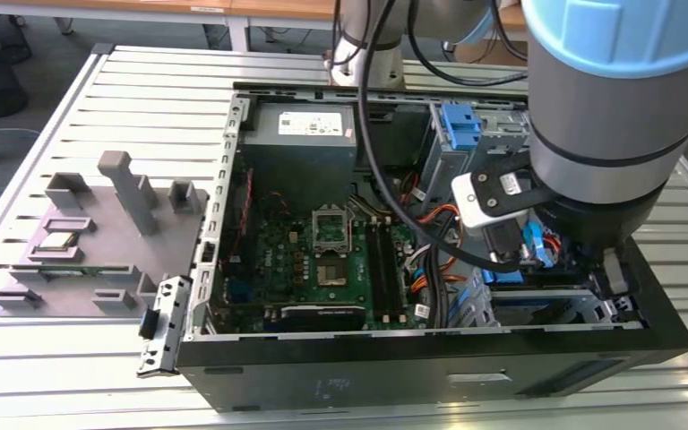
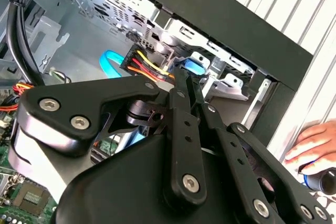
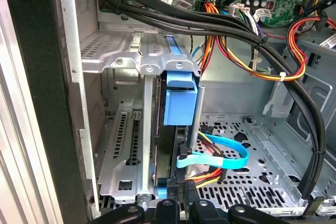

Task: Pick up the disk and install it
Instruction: 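Insert the second disk wire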

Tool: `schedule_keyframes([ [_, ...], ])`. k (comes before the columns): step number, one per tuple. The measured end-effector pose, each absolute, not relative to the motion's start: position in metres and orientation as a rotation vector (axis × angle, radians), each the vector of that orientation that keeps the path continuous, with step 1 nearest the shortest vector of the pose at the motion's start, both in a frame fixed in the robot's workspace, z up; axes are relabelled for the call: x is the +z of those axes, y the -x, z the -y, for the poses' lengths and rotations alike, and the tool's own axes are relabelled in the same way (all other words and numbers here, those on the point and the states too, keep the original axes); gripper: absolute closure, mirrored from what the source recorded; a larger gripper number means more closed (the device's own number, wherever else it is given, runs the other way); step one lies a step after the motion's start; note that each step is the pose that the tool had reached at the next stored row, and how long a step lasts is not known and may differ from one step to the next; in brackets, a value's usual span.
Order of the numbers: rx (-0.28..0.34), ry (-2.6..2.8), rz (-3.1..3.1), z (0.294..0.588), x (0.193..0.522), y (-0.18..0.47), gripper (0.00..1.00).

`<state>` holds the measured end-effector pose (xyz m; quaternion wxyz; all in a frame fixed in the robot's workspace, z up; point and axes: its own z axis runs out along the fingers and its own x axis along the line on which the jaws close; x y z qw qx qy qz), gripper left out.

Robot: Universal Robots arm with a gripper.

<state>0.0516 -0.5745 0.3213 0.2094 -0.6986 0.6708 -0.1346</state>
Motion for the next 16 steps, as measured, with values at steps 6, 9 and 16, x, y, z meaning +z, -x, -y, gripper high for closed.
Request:
schedule_keyframes([
  [6,-0.384,1.911,-1.903,0.5738,0.3193,-0.0494,0.84],
  [9,-0.384,1.91,-1.903,0.5724,0.3187,-0.0488,0.84],
  [16,-0.383,1.91,-1.903,0.5696,0.3178,-0.0486,0.84],
])
